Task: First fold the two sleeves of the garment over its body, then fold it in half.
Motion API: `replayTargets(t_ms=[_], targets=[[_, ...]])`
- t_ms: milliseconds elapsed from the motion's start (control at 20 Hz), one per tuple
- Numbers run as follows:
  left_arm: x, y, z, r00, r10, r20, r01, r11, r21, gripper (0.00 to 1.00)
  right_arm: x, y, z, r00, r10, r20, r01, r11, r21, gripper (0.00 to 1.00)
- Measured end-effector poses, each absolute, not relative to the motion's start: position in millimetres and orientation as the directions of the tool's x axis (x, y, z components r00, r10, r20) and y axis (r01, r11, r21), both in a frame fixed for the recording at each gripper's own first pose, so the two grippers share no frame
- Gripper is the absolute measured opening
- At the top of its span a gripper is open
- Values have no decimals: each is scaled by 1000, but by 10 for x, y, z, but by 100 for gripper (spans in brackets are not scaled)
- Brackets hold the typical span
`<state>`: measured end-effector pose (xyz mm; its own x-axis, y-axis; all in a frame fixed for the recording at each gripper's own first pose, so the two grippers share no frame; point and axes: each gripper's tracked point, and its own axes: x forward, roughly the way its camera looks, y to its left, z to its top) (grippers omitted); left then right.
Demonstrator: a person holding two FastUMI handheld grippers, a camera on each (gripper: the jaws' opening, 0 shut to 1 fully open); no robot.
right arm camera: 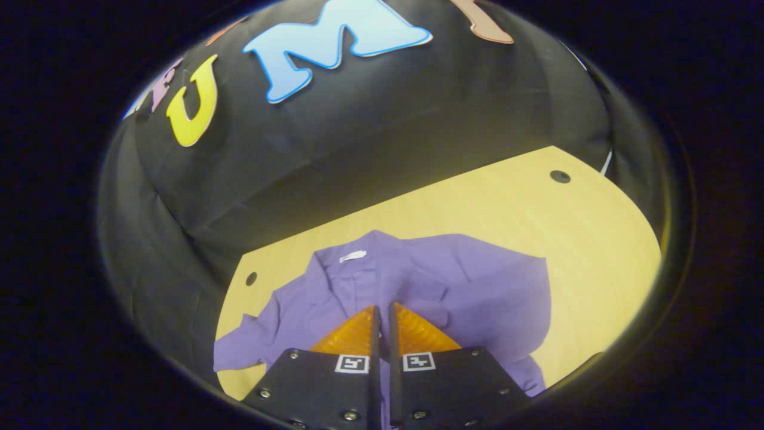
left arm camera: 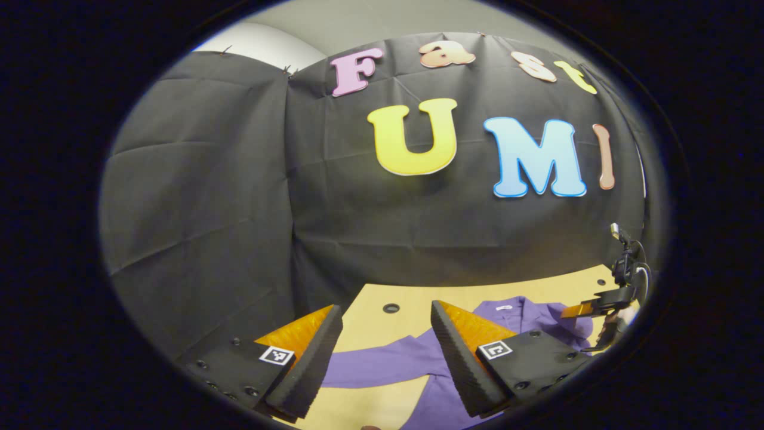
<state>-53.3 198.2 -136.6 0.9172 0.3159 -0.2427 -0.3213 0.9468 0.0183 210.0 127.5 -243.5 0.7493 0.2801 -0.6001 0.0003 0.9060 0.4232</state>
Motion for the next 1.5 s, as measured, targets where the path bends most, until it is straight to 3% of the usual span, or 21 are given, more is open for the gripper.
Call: replayTargets(t_ms=[150,200,250,450,550,600,650,900,950,1050,1100,1250,1300,1350,1500], targets=[[-584,2302,-1584,903,335,-269,-340,940,27,100,2055,1731,-2457,727,321,-607,-41,903,429,6],[-595,2411,-1646,899,340,-276,-346,938,30,92,2035,1894,-2460,717,335,-611,-57,902,429,6],[-614,2509,-1712,895,345,-281,-352,936,30,100,2009,2047,-2462,708,350,-614,-72,900,431,6],[-701,2856,-1974,879,367,-305,-377,926,29,100,1939,2608,-2540,669,391,-633,-136,901,413,6],[-715,2997,-2109,870,375,-319,-388,921,24,92,1897,2831,-2609,645,410,-645,-161,898,409,6],[-727,3069,-2172,866,380,-326,-394,919,24,92,1899,2933,-2650,632,417,-653,-177,898,403,6],[-734,3127,-2245,861,384,-335,-400,916,22,100,1887,2999,-2699,619,420,-664,-188,900,394,6],[-769,3331,-2705,832,391,-393,-427,904,-6,97,1888,3223,-2838,579,445,-684,-275,896,350,7],[-751,3362,-2822,826,391,-406,-432,902,-9,100,1854,3221,-2865,573,451,-684,-290,893,345,8],[-755,3424,-3041,812,391,-433,-441,897,-15,100,1830,3191,-2848,573,446,-688,-302,895,329,39],[-753,3450,-3167,803,391,-449,-446,895,-18,100,1826,3189,-2834,574,443,-689,-303,896,323,43],[-749,3533,-3561,778,385,-496,-454,891,-21,92,1807,3145,-2771,583,436,-686,-303,900,314,43],[-754,3554,-3675,768,384,-514,-457,889,-20,100,1817,3121,-2736,589,432,-683,-303,901,309,38],[-762,3566,-3796,757,380,-531,-459,888,-18,97,1801,3087,-2711,595,427,-681,-303,904,302,44],[-795,3604,-4129,727,369,-579,-463,886,-17,98,1787,2986,-2609,615,414,-672,-303,910,284,44]])
